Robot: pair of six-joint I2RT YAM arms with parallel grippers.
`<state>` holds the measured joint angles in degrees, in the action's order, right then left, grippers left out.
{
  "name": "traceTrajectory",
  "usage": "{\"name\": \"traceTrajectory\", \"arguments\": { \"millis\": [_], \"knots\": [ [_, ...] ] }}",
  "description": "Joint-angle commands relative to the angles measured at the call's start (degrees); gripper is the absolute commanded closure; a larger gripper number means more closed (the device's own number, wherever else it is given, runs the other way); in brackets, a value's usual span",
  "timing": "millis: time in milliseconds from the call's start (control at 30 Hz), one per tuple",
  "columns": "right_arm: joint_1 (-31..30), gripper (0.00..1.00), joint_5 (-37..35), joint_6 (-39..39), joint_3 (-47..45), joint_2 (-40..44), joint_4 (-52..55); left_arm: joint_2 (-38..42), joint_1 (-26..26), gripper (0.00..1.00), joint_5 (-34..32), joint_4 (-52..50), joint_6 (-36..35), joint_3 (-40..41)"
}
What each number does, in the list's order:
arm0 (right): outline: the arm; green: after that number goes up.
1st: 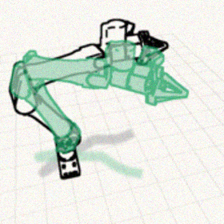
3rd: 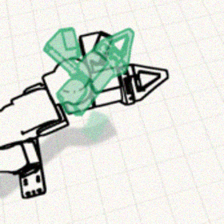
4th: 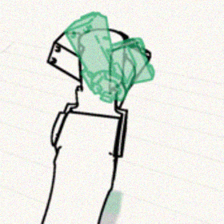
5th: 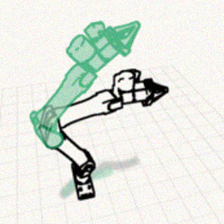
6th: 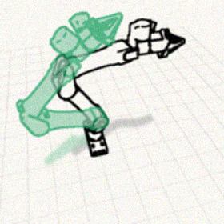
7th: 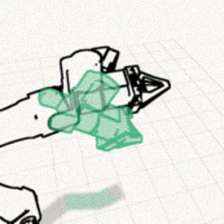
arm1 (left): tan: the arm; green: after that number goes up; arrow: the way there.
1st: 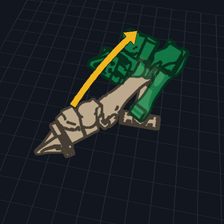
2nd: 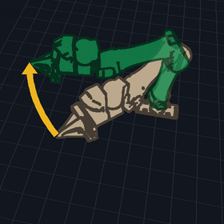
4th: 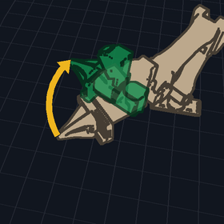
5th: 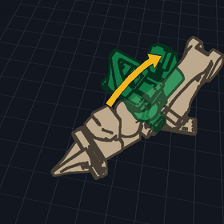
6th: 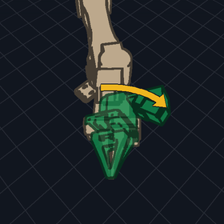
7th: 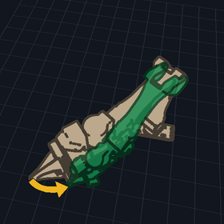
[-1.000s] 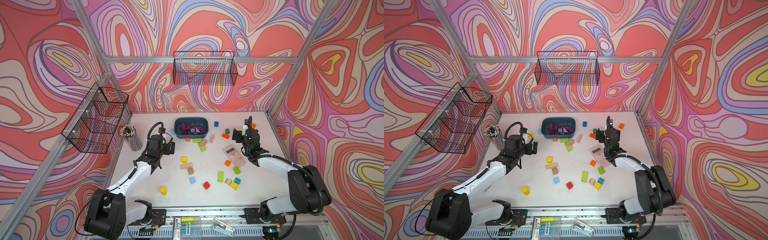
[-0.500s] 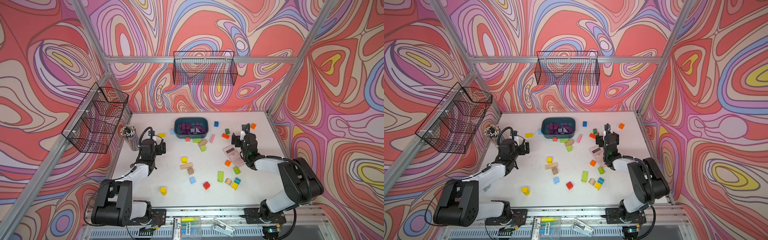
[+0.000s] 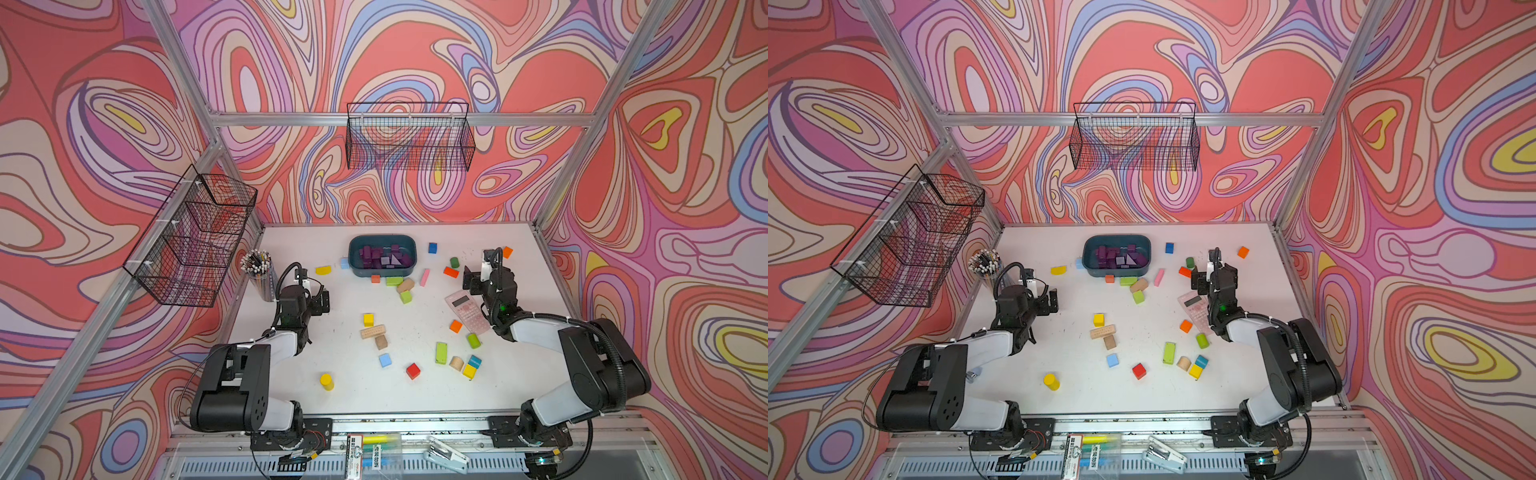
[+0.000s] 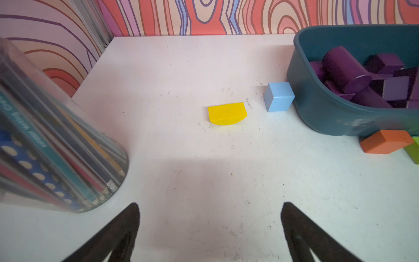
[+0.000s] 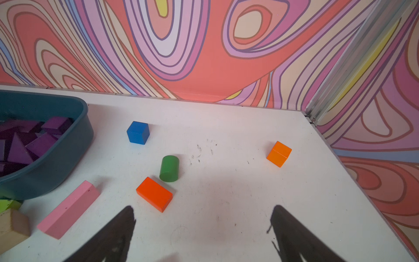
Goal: Pick purple bricks into the storage bin
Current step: Reset both arms
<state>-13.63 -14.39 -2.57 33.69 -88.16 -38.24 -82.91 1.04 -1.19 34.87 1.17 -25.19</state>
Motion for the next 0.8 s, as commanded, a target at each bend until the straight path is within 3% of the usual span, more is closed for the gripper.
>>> {"name": "traceTrajectory", "arguments": {
  "millis": [0, 267, 333, 400, 500, 767],
  "knots": [
    [0.1, 0.02, 0.9, 0.0, -1.7, 1.7, -0.8, -2.5, -0.5, 0.0, 0.9, 4.8, -0.9, -1.1],
    [0.1, 0.02, 1.5, 0.3, -2.8, 2.8, 1.3, -4.4, -0.5, 0.0, 0.0, 12.1, -0.6, 2.1],
    [0.1, 0.02, 0.6, 1.4, -6.8, 1.9, -4.1, -5.4, -0.5, 0.0, -0.4, 16.0, -0.5, 3.6],
    [0.2, 0.02, -0.9, 1.3, -9.3, -0.6, -11.4, -5.2, -0.5, 0.0, -0.7, 15.7, -0.4, 3.7],
    [0.5, 0.03, 0.4, 1.7, -6.4, -1.6, -6.3, -5.3, -0.5, 0.0, -0.7, 15.7, -0.4, 3.7],
    [0.7, 0.04, 1.3, 1.9, -11.0, 0.8, -12.4, -5.4, -0.5, 0.0, -0.8, 15.8, -0.3, 3.6]
  ]
}}
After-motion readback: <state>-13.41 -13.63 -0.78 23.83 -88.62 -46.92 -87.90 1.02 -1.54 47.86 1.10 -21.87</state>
